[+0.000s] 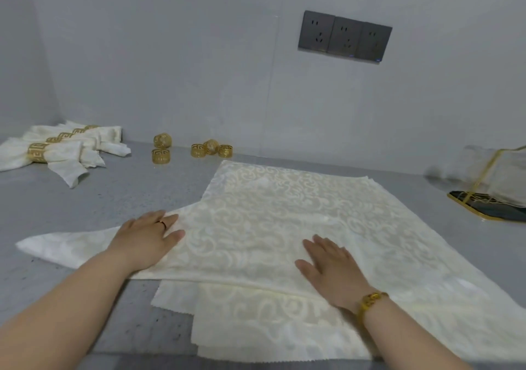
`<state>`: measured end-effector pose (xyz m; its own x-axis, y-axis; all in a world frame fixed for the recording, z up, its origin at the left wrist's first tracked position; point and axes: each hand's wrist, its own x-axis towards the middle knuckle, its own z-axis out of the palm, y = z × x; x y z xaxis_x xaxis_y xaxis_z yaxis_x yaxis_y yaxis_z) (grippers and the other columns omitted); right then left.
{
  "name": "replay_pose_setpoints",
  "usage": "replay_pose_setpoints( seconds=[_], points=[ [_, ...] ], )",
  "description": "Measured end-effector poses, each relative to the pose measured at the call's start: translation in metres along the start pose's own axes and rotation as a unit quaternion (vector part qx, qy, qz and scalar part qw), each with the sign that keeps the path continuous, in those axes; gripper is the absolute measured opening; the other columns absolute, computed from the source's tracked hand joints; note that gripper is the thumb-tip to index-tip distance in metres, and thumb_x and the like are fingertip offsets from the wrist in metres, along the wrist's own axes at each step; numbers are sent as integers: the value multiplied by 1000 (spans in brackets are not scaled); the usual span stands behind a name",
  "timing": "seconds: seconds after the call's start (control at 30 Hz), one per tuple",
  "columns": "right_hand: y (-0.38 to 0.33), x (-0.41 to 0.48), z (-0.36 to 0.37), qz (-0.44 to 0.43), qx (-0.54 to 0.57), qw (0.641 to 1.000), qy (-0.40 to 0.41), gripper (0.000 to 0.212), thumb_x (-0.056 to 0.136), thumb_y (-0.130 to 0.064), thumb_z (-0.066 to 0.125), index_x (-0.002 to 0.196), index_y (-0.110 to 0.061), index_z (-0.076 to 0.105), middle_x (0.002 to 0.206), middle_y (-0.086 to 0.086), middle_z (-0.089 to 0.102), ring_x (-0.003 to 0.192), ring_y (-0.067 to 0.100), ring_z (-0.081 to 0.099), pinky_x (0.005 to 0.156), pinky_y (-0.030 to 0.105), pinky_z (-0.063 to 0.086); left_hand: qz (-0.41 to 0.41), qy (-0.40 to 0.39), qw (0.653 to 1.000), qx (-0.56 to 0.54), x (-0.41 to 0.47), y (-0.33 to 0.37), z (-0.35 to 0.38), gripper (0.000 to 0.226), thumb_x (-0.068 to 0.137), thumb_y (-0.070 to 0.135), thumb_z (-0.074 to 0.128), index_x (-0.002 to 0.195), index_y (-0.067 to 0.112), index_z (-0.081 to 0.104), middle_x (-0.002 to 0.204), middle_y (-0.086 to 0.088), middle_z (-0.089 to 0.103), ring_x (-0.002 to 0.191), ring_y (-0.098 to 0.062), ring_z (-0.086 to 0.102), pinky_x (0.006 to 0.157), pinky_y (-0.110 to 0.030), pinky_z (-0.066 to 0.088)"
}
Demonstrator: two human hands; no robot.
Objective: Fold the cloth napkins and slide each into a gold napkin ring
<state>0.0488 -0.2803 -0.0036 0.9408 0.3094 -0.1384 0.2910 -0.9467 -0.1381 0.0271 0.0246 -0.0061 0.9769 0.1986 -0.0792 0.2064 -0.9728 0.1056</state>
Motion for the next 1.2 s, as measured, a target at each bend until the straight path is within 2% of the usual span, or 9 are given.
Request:
replay_pose_setpoints(
  seconds=[0.27,0.4,0.5,0.57,0.67,0.8,1.0,1.13,1.2],
  points=[
    [51,-10,-14,81,5,997,-16,61,96,-52,21,148,-23,5,156,-1,-2,144,16,-1,115,34,2,-32,-24,999,23,-12,-5,-5,56,98,48,16,147,24,6,156,0,1,144,-18,4,115,-35,7],
    [42,-6,-33,77,38,994,60,44,93,-46,39,130,-22,44,141,-4,37,132,18,30,106,31,22,-24,-13,999,21,-5,6,-12,53,99,43,16,147,23,8,156,-1,1,144,-17,4,115,-36,3],
    [31,22,-47,66,134,983,105,34,94,-34,46,124,-20,51,134,-2,47,126,19,40,105,30,29,36,36,999,-13,8,30,-18,50,100,38,20,147,22,14,156,0,6,143,-16,7,114,-29,6],
    [25,53,-48,49,167,980,98,31,94,-27,48,122,-14,54,131,2,52,119,18,48,98,27,35,86,51,994,-48,21,53,-20,49,100,36,24,146,22,18,156,1,9,143,-14,10,113,-24,8],
    [11,93,-50,36,171,982,68,32,94,-24,47,123,-11,53,129,3,52,117,18,49,93,22,35,132,39,988,-68,37,78,-14,50,100,37,25,147,22,17,156,2,7,143,-13,8,115,-25,5],
    [-9,148,-49,32,162,986,35,37,94,-22,46,129,-12,45,131,4,50,119,18,48,94,22,35,138,21,989,-47,58,81,4,50,100,37,21,148,24,11,156,3,1,143,-11,0,115,-29,-1],
    [-33,219,-41,65,200,977,37,49,86,-28,52,133,-21,41,134,7,44,124,24,42,105,33,35,145,21,988,-37,66,78,14,51,100,39,19,148,27,6,156,6,-5,143,-9,-7,114,-28,-7],
    [-42,238,-54,72,171,983,9,26,86,-21,53,108,-9,58,110,8,54,113,29,48,92,32,40,150,17,988,-34,68,78,14,51,99,39,17,147,28,3,156,6,-9,142,-8,-11,114,-29,-9],
    [-44,235,-64,61,137,989,-14,32,90,-19,50,115,-1,57,117,10,56,113,27,52,86,30,43,153,14,988,-31,68,78,14,51,99,40,17,147,28,2,155,6,-10,142,-8,-12,114,-29,-9]
  ],
)
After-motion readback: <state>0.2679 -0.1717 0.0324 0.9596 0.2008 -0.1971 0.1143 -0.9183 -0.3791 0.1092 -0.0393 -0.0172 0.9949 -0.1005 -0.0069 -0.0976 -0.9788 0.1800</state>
